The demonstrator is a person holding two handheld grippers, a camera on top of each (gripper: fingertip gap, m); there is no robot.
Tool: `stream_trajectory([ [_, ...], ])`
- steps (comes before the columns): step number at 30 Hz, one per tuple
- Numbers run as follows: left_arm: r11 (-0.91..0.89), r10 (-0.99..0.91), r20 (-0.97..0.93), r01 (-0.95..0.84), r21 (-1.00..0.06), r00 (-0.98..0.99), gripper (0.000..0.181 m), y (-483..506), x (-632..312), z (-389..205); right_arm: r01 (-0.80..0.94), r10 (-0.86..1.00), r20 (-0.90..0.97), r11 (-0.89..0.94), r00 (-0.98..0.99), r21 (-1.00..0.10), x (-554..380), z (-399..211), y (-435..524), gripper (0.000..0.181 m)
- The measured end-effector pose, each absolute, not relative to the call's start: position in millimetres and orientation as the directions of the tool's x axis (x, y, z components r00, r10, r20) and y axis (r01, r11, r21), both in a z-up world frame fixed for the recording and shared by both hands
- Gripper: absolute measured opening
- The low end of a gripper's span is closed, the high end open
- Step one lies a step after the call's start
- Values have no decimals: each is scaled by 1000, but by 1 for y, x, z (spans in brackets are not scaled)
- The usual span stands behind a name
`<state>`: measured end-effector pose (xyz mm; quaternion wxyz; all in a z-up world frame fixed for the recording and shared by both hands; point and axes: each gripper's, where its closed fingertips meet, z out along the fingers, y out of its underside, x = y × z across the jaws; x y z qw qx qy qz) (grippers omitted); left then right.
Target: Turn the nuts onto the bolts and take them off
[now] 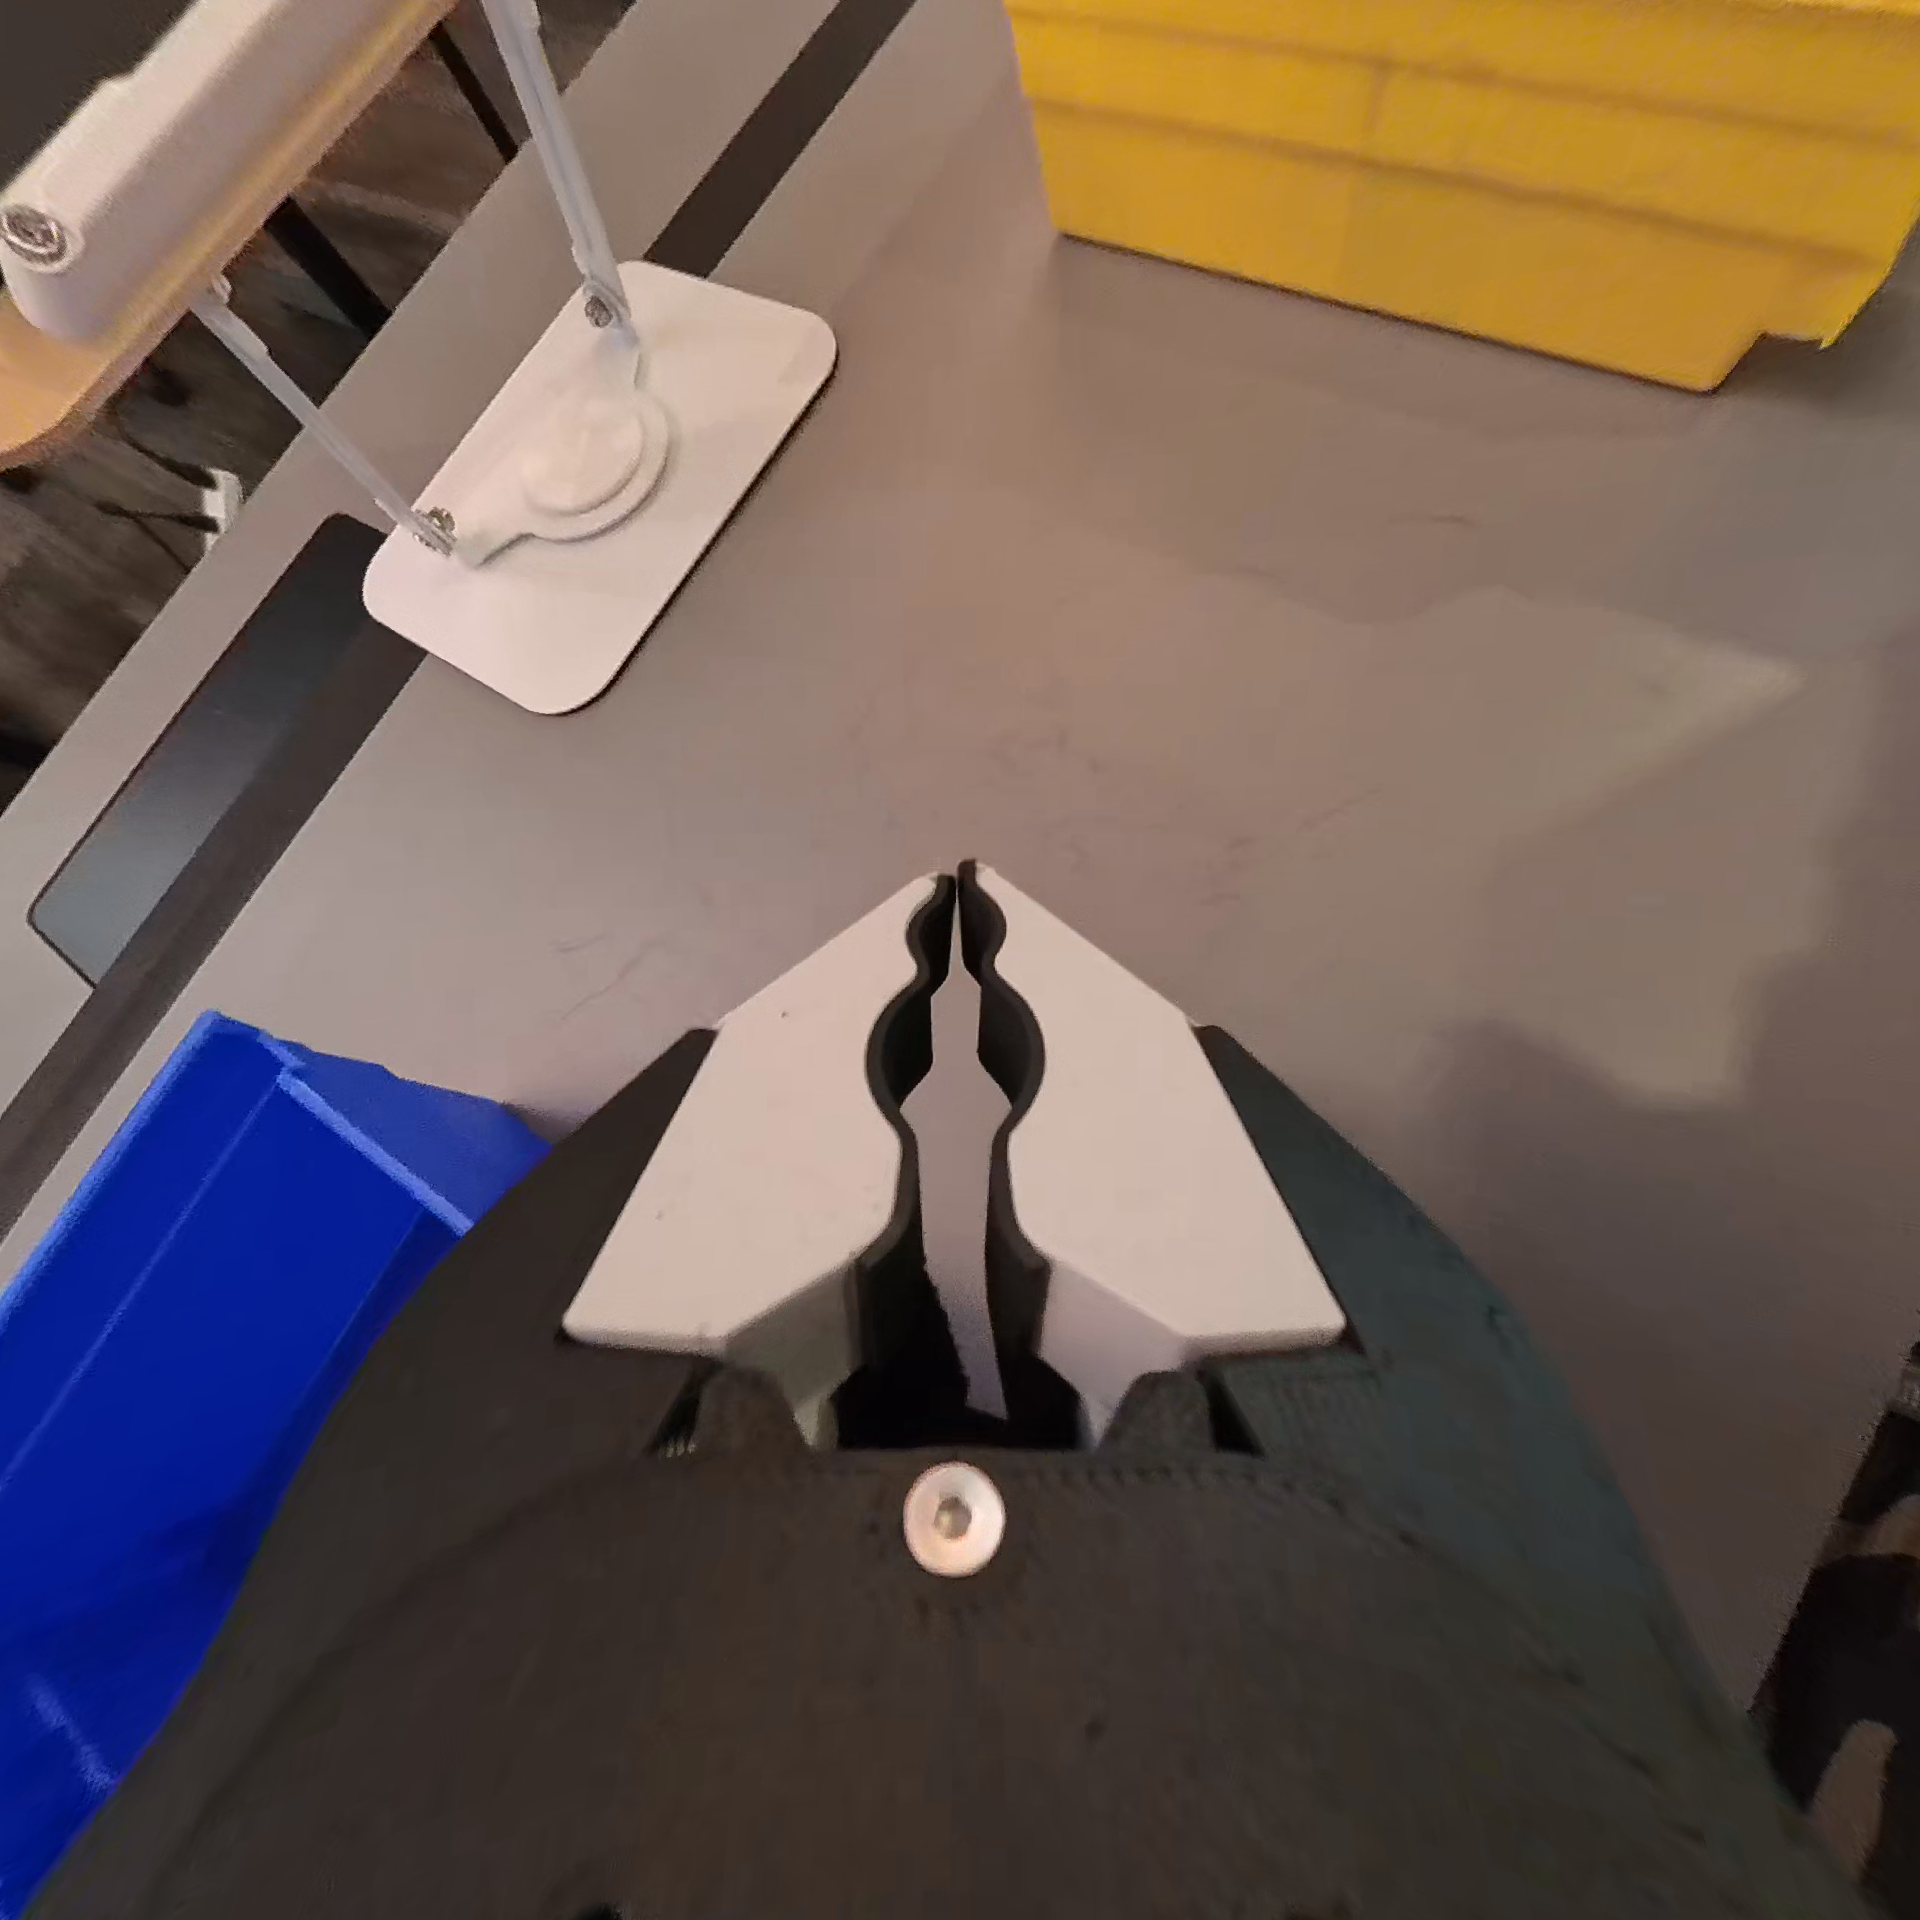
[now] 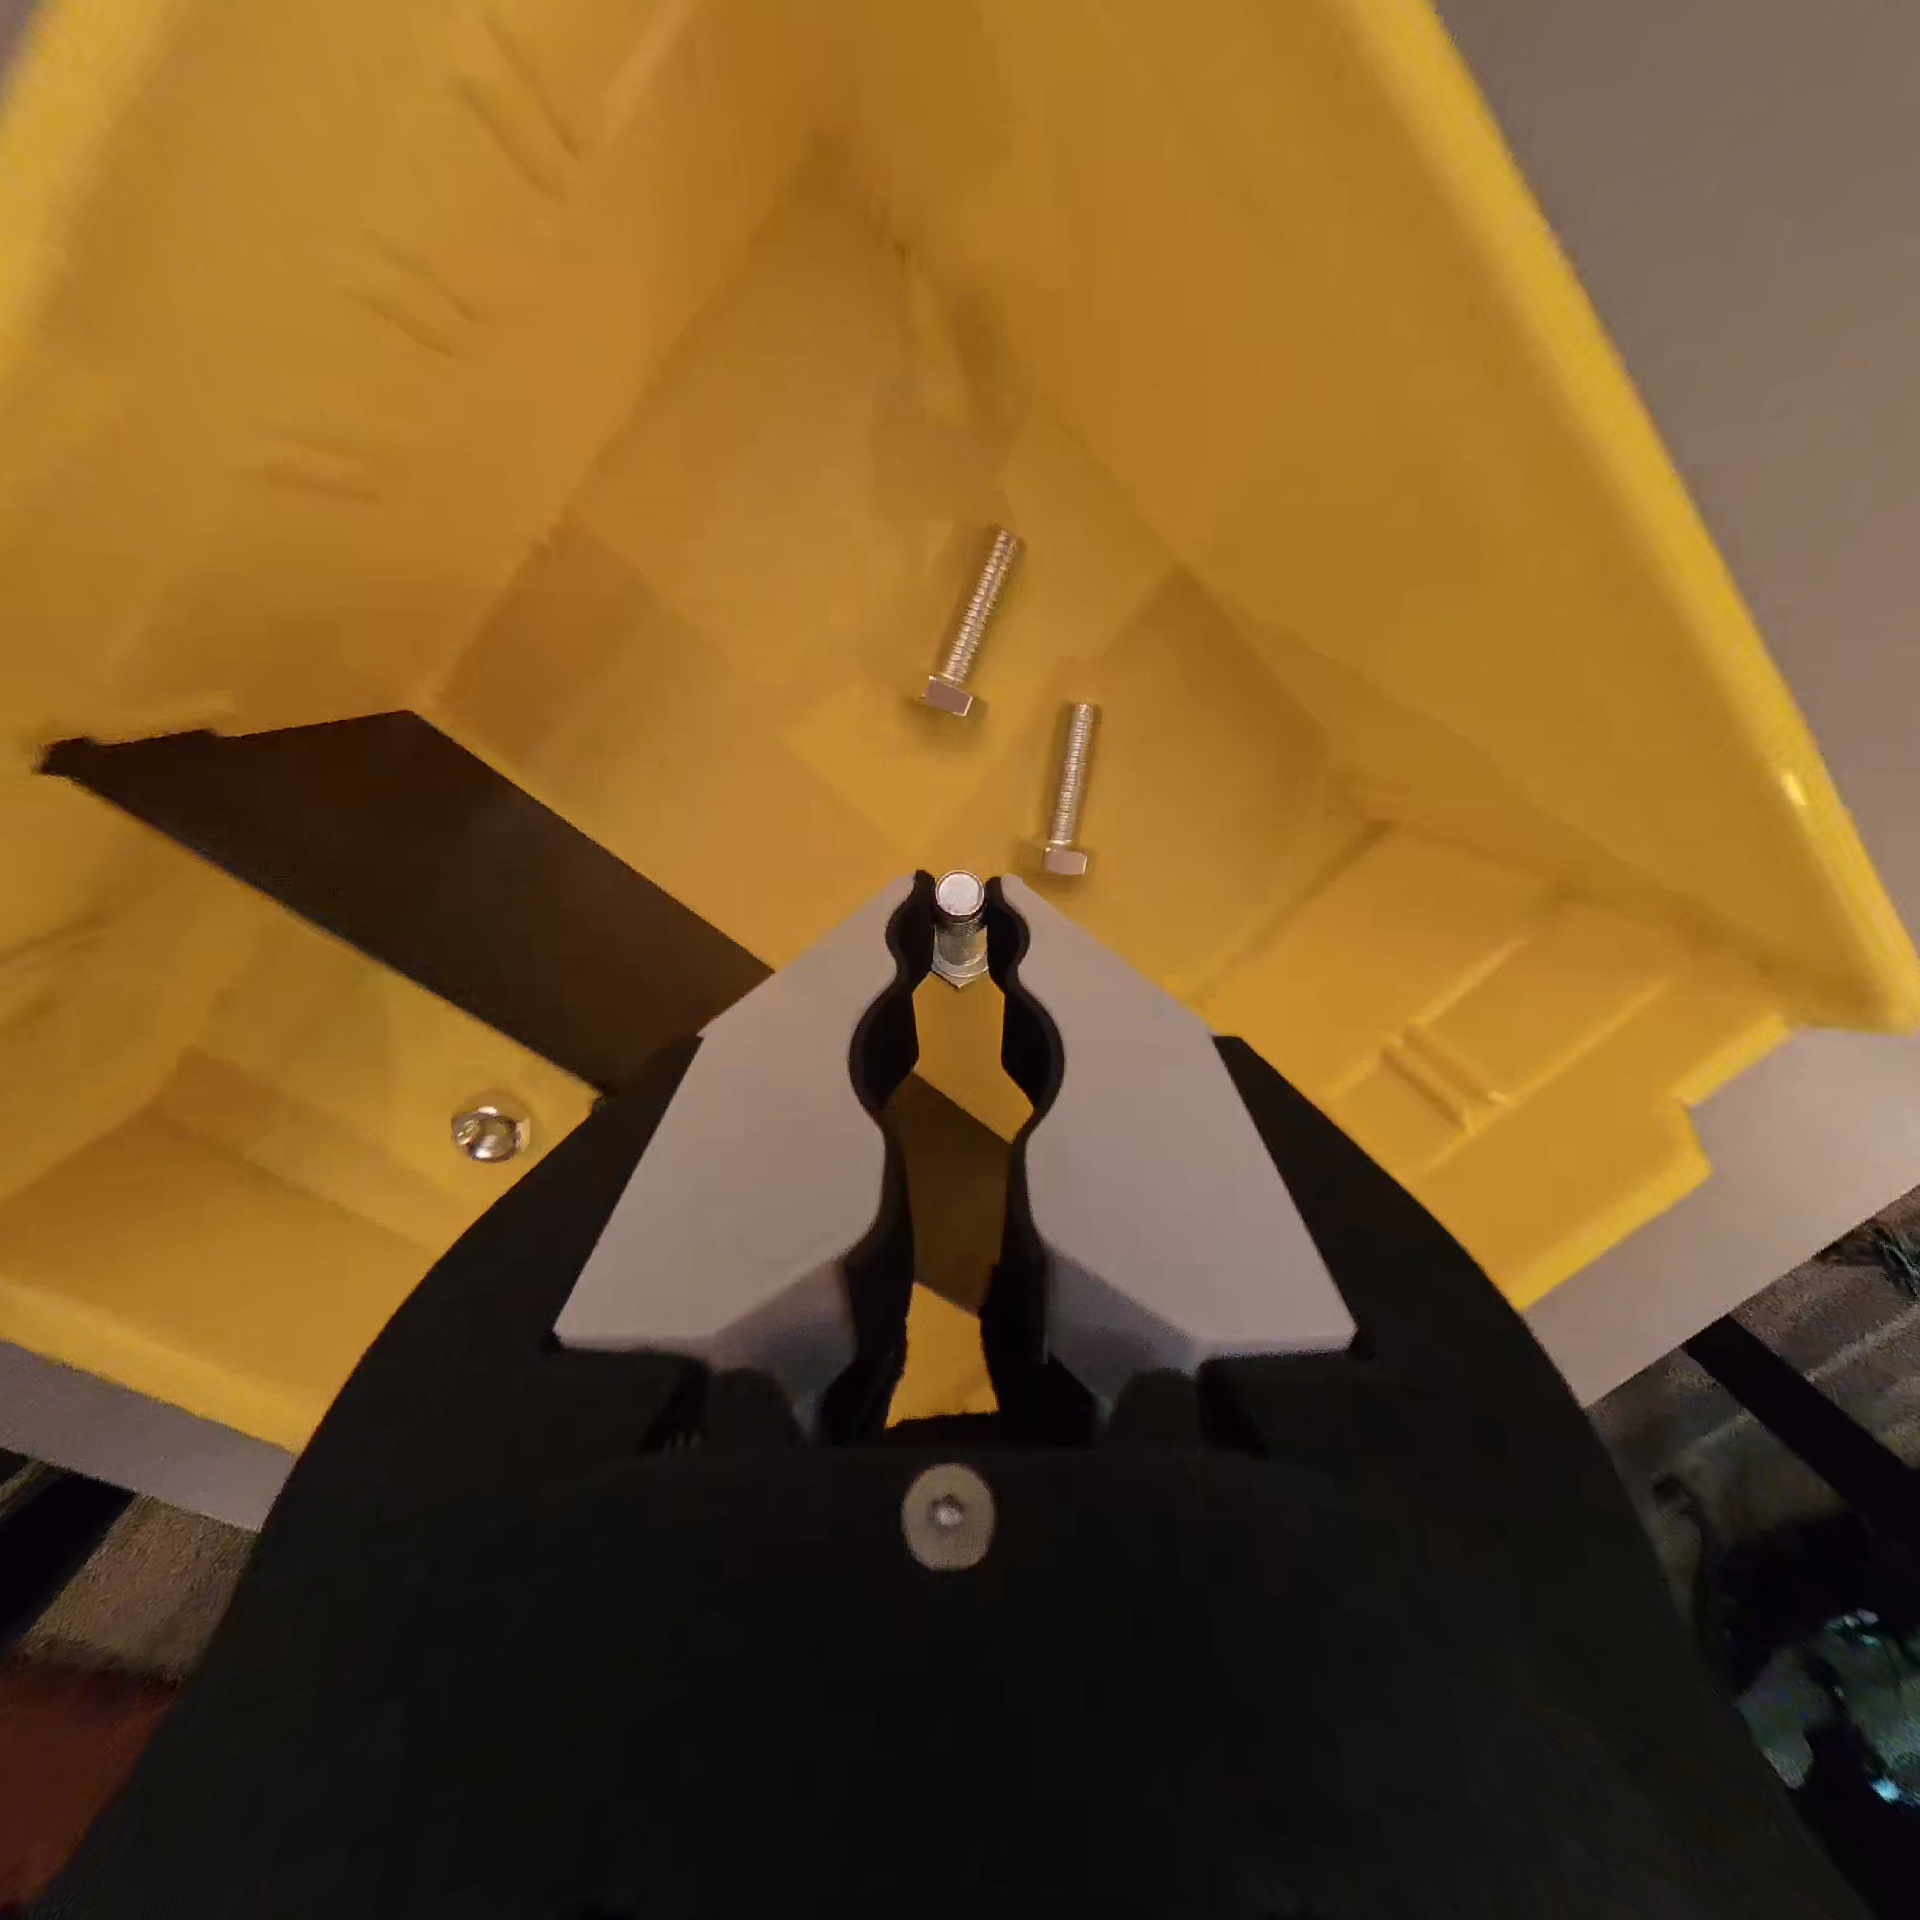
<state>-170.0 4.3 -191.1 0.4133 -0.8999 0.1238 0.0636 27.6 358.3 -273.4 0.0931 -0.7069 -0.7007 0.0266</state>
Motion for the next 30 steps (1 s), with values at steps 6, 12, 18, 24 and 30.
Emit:
stream_trajectory([
  [6,-647,-165,-235,-286,-707,958,0,3,-176,-198,997,999,36,-13,15,-74,27,-301,358,9],
  [12,-650,-159,-233,-280,-707,959,0,1,-181,-199,987,996,84,-25,39,-156,8,-295,365,22],
  [18,-666,-98,-270,-264,-698,958,6,-16,-213,-177,948,983,182,22,39,-319,-6,-245,352,21],
  [24,-778,18,-232,-131,-614,973,18,-77,-272,-166,877,977,215,108,-5,-469,-16,-194,308,18],
  [30,-930,77,-188,2,-367,979,31,-148,-306,-209,831,968,239,192,-74,-522,-23,-169,263,16],
])
